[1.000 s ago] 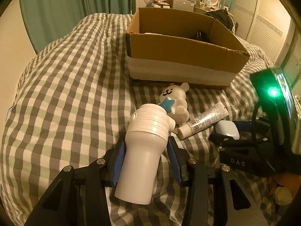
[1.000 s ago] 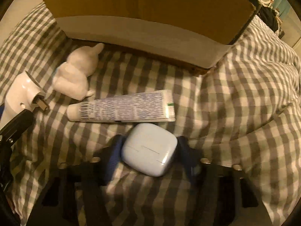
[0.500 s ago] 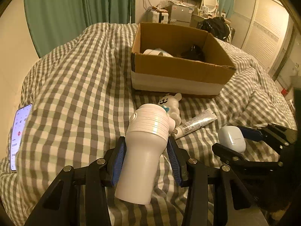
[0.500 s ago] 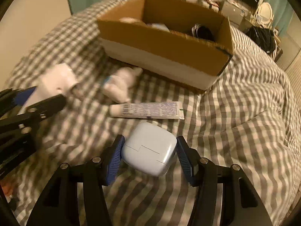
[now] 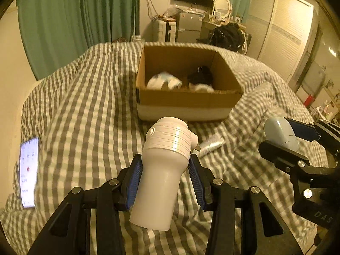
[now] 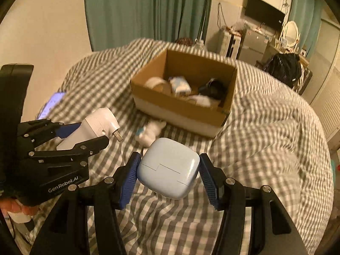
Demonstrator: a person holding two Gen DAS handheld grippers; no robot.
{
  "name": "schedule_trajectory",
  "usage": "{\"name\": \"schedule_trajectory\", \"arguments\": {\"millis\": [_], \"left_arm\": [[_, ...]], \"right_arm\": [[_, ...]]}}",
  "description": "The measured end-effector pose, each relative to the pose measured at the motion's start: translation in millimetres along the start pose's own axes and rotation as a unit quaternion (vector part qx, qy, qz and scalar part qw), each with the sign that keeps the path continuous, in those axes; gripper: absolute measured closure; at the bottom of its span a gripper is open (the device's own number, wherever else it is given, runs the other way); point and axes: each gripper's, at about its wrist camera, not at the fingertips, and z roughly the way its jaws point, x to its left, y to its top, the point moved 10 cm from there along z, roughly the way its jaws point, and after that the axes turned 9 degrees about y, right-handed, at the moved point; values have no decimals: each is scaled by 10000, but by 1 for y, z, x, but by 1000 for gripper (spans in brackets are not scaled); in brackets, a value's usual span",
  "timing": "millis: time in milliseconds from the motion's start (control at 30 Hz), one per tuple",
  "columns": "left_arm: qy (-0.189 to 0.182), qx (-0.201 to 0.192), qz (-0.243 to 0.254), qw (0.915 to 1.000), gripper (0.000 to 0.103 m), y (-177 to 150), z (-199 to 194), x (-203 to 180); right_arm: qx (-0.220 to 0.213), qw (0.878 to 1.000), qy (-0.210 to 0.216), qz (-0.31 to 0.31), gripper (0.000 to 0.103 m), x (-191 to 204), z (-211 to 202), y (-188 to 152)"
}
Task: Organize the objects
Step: 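Place the bottle and earbud case into the box, opening both grippers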
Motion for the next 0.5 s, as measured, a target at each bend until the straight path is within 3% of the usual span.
{"name": "schedule_trajectory", "arguments": {"millis": [500], "left_arm": [[12,-640,224,9977,58,119,13,-11]], "right_arm": [[-461,9989,35,-15,47,-33,1,92]]}}
